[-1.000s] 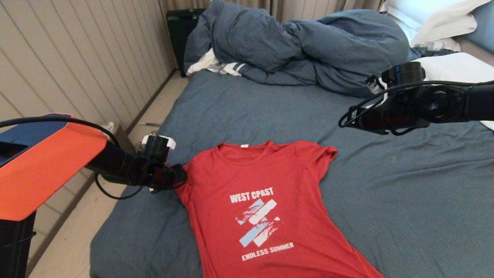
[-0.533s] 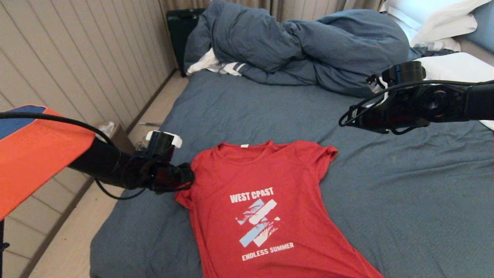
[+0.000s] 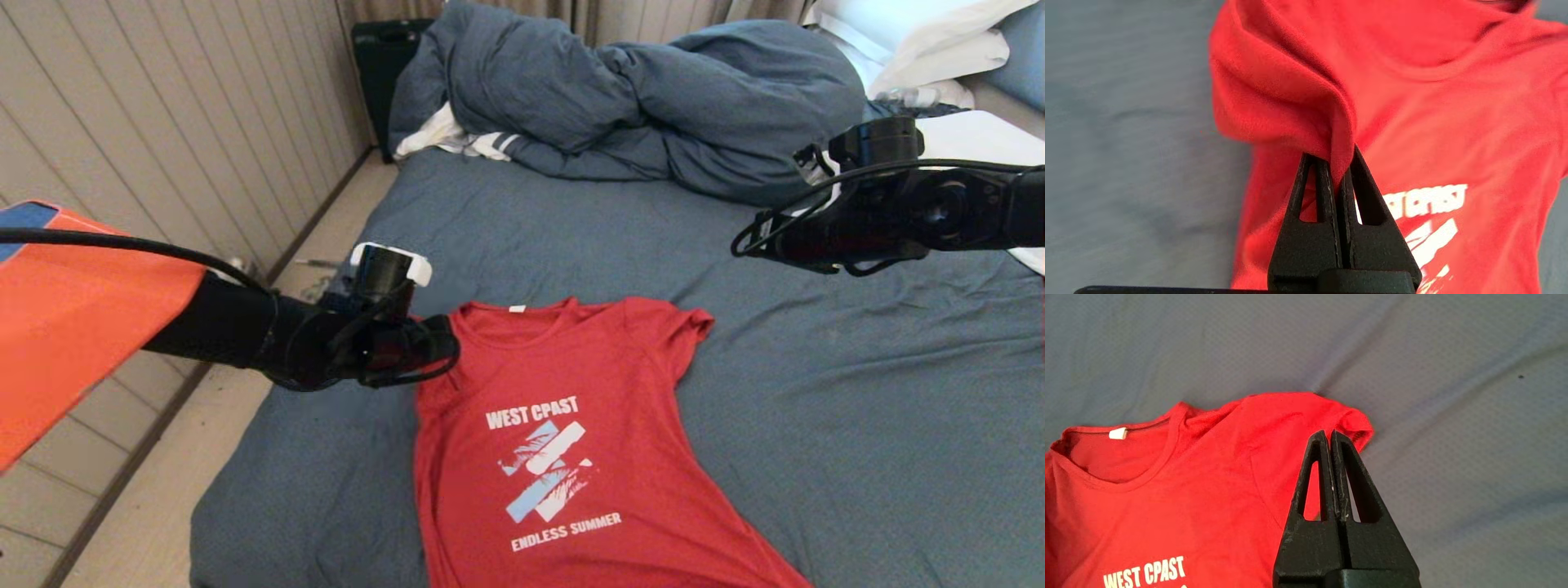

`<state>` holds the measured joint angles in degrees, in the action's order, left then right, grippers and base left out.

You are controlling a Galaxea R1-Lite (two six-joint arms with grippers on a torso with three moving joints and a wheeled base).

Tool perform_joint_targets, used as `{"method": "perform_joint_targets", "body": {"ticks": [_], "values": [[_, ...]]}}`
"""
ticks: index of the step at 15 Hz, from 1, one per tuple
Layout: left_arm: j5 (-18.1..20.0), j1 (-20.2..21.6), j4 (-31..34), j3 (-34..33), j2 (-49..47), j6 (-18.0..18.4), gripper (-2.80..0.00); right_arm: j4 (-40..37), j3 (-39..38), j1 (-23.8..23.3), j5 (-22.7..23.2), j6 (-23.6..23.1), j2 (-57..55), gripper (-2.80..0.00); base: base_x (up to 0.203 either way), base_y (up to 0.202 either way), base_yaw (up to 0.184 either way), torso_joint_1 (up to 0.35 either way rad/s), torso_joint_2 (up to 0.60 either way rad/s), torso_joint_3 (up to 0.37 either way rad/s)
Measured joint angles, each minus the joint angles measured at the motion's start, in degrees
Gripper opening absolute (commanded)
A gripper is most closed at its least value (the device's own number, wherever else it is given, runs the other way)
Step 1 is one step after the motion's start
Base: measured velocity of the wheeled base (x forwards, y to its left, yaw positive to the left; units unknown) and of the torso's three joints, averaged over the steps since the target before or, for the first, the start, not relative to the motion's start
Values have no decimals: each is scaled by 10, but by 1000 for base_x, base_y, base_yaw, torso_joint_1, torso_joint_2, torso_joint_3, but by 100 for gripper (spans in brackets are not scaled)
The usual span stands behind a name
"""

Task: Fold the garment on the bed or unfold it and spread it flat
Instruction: Fold the red T-shirt

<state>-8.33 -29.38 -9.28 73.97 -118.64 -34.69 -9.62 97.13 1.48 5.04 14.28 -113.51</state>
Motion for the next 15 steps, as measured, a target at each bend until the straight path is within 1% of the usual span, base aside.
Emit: {"method": "perform_joint_targets", "body": {"ticks": [3,5,7,9,10,15], "values": [[-34,-21,1,42,-36,2,-280,0,0,1,0,-1,2,-280,0,0,0,0,0,0],[-44,-24,1,63,-58,3,-280,0,-1,0,0,-2,3,-280,0,0,0,0,0,0],[-52,-17,-1,88,-84,3,-280,0,-4,2,0,-1,5,-280,0,0,0,0,0,0],[-88,-4,-3,110,-113,13,-280,0,-7,3,0,-1,7,-280,0,0,0,0,0,0],[-100,1,-4,117,-124,15,-280,0,-7,3,0,-1,8,-280,0,0,0,0,0,0],[-105,-9,-6,123,-141,10,-280,0,-8,4,0,0,9,-280,0,0,0,0,0,0]]}}
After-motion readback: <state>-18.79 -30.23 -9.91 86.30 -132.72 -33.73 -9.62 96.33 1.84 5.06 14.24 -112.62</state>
